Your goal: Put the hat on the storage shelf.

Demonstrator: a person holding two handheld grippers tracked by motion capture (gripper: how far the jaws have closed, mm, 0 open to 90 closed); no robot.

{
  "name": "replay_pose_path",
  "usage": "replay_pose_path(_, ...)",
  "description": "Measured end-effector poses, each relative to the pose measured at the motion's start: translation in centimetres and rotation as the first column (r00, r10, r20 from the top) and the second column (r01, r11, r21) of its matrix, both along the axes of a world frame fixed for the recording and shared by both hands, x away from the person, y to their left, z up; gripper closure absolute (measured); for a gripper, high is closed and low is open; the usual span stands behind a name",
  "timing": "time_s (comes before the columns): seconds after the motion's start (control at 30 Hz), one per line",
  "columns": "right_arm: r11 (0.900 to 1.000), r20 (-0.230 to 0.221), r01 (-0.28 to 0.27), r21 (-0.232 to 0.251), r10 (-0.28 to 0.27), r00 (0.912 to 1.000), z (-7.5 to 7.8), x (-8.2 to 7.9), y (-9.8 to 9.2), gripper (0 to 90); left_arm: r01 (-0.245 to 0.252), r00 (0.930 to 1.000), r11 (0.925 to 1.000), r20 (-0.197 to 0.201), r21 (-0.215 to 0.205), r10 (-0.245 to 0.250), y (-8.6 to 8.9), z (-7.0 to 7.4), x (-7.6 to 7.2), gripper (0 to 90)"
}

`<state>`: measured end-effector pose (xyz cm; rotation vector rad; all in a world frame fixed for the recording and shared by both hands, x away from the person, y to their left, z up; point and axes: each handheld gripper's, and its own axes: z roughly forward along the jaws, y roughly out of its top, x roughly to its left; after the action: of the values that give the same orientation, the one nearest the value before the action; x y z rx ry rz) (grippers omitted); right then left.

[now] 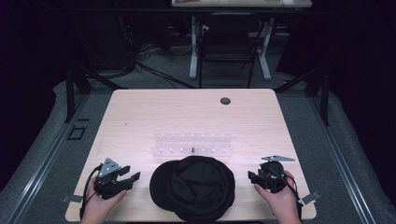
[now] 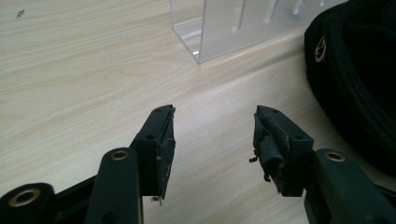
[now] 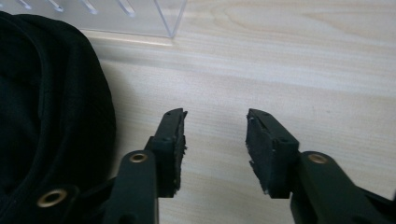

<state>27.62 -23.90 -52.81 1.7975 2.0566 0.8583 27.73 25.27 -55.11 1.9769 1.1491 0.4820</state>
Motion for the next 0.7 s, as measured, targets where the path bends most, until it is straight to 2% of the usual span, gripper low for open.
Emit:
replay_pose_path(0.13, 1.000, -0.007, -0.013, 0.023, 0.013, 0.9999, 0.0, -0.1, -0.1, 59.3, 0.015, 0.9999, 0.9999, 0.003, 0.002, -0.015, -0.3, 0.1, 0.1, 52.8)
replay_pose_path(0.2, 0.999, -0.008, -0.016, 0.050, 0.017, 0.9998, 0.2, -0.4, -0.2, 60.1, 0.010, 0.9999, 0.9997, 0.007, 0.020, -0.010, -0.4, 0.3, -0.2, 53.7)
replay_pose_path(0.27, 0.995, -0.005, -0.025, 0.102, 0.026, 0.9997, 0.5, -0.4, -0.1, 60.1, 0.011, 0.9999, 0.9999, 0.000, -0.001, -0.011, -0.4, 0.6, -0.5, 53.7)
replay_pose_path(0.3, 0.992, -0.005, -0.036, 0.119, 0.036, 0.9993, 0.8, -0.4, 0.1, 60.2, 0.018, 0.9998, 0.9994, -0.009, -0.028, -0.018, -0.3, 0.8, -0.7, 53.7)
replay_pose_path(0.33, 0.992, -0.005, -0.036, 0.119, 0.036, 0.9993, 0.8, -0.4, 0.1, 60.2, 0.018, 0.9998, 0.9994, -0.009, -0.028, -0.018, -0.3, 0.8, -0.7, 53.8)
replay_pose_path(0.37, 0.986, 0.014, -0.067, 0.151, 0.065, 0.9978, 1.0, -0.4, 0.6, 60.1, 0.026, 0.9996, 0.9982, -0.009, -0.055, -0.027, -0.3, 1.3, -1.1, 53.9)
replay_pose_path(0.43, 0.986, 0.039, -0.091, 0.142, 0.087, 0.9955, 1.2, -0.5, 1.4, 60.1, 0.042, 0.9991, 0.9971, 0.008, -0.064, -0.041, -0.6, 1.7, -1.4, 55.6)
replay_pose_path(0.5, 0.986, 0.046, -0.115, 0.122, 0.110, 0.9929, 1.3, -0.6, 2.1, 60.1, 0.057, 0.9983, 0.9969, 0.012, -0.053, -0.057, -1.0, 1.9, -1.7, 58.3)
replay_pose_path(0.57, 0.987, 0.059, -0.126, 0.099, 0.121, 0.9909, 1.2, -0.7, 2.5, 60.8, 0.071, 0.9974, 0.9966, 0.002, -0.041, -0.071, -1.4, 1.9, -1.9, 60.8)
replay_pose_path(0.7, 0.987, 0.035, -0.128, 0.099, 0.125, 0.9915, 1.1, -0.7, 2.7, 61.6, 0.100, 0.9949, 0.9949, -0.015, -0.017, -0.100, -1.9, 2.0, -2.2, 66.8)
